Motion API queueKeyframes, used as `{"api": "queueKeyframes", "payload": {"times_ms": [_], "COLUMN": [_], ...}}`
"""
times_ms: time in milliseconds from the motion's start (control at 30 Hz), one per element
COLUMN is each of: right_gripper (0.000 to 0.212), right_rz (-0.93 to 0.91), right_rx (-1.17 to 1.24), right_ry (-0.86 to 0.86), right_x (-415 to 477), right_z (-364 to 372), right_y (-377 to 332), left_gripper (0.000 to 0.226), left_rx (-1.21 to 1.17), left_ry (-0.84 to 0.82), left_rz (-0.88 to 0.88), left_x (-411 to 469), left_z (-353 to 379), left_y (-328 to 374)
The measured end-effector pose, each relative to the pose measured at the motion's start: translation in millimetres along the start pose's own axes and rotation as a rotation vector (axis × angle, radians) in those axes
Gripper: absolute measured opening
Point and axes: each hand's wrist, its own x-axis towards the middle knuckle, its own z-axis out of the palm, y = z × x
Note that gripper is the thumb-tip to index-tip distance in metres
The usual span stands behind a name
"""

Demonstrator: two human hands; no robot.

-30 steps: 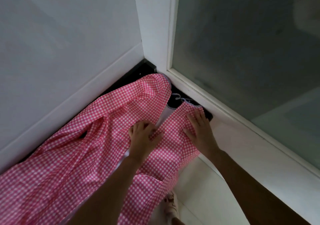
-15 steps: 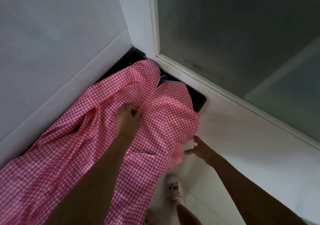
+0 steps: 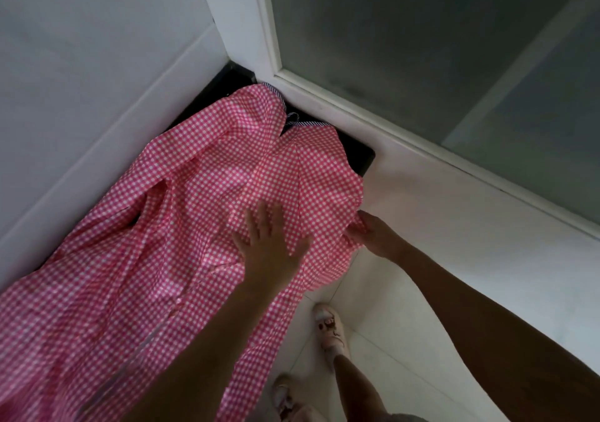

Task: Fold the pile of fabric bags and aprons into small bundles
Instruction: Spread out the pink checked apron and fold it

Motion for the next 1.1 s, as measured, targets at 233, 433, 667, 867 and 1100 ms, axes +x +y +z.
{"api": "queueKeyframes", "payload": {"times_ms": [233,433,667,867,1100], "right_gripper": [0.051,0.005,0.025,0.03,0.026], "right_rz": [0.197,0.224,0.027,-0.079,-0.178], "right_rx": [-0.34,-0.08,-0.121,-0.316,-0.293], "right_ry": [-0.407,-0.078,0.308,0.205,0.357], "right_x": [-44,-87,-151,-184,-200], "right_z": [-14,-17,-5,6,13], "right_y": [31,64,33,-28,-65], "left_gripper": [0.094,0.094,0.089,0.066,0.054], "left_rx": [0.124,0.134,0.012,-0.401,-0.397], "left_ry": [0.11,0.11,-0.006,-0.455,-0.568], "left_rz": [0.068,0.074,-0.015,0.452,0.557], "left_x": [-4,-2,-7,-57,-78], "left_z": [8,10,-12,-63,-70], "left_y": [-14,-21,-7,60,79]}}
